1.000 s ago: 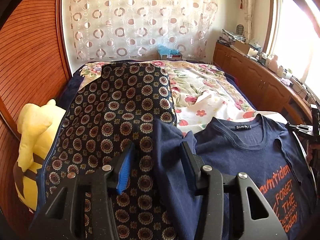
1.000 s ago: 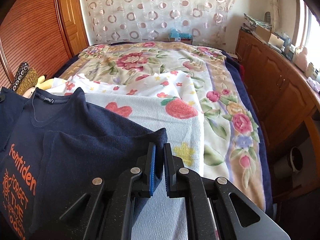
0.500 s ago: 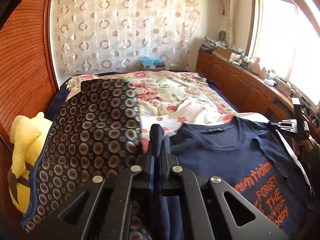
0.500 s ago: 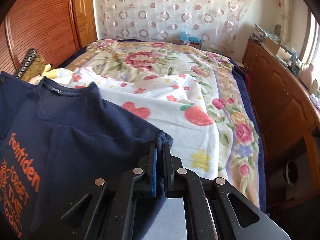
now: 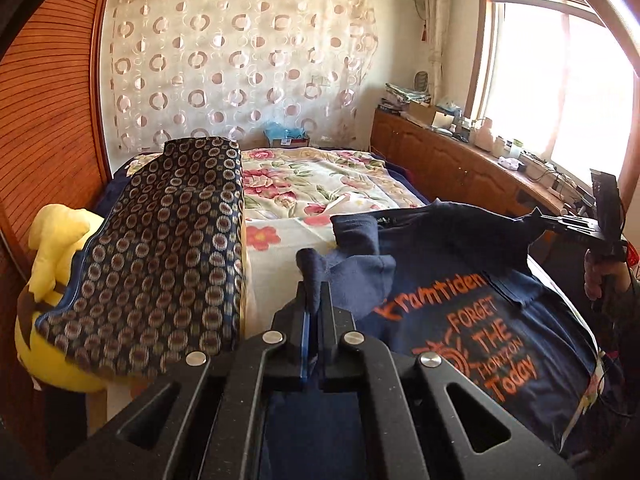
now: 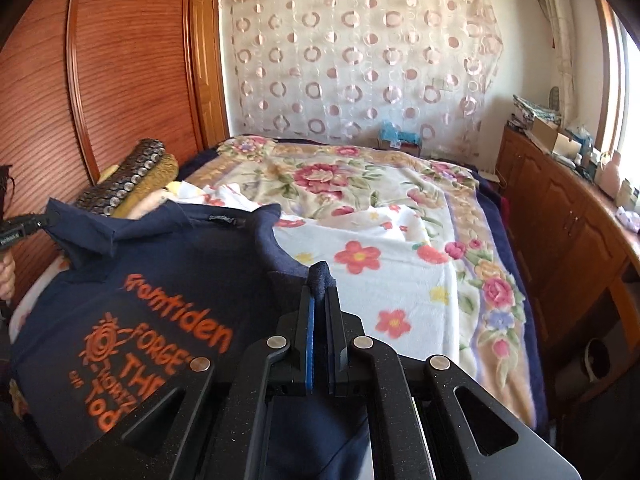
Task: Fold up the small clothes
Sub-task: 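Grasp the navy shirt hem with the right tool while the left tool grasps it too, then lift the hem with both tools, fold it over toward the collar, release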
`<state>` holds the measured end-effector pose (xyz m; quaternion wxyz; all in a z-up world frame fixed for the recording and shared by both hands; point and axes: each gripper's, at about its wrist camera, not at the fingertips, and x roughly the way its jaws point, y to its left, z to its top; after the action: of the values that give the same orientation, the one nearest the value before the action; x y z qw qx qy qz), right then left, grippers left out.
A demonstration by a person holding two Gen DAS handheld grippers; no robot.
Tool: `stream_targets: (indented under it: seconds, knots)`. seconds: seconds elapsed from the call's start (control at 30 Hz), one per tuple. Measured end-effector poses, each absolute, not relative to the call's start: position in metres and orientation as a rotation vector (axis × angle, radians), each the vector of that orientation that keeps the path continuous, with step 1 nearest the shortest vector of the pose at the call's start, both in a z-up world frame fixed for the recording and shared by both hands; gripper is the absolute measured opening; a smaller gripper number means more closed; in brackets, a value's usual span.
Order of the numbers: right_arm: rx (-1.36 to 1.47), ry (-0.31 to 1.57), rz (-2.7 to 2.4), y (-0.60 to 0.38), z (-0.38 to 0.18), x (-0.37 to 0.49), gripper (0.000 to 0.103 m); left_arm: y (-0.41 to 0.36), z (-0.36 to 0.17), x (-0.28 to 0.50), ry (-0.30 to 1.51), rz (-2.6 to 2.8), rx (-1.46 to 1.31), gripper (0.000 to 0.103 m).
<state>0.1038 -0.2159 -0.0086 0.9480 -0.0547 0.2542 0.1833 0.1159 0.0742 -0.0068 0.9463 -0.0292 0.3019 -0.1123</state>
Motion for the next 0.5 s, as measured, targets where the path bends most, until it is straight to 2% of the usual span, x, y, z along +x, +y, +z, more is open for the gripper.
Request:
stream_targets:
  seconds: [0.27,0.5]
  knots:
    - [-0.071,0.447,0.375,-0.237,-0.024,0.017,0.004,0.091,-0.015,0.033,0.566,-0.187,-0.109,0.003]
    - [-0.048,0.473,0.335,-0.269,-0.047,-0.054,0.004,0.112,-0.032,-0.015,0.581,-0.128,-0.131,0.003]
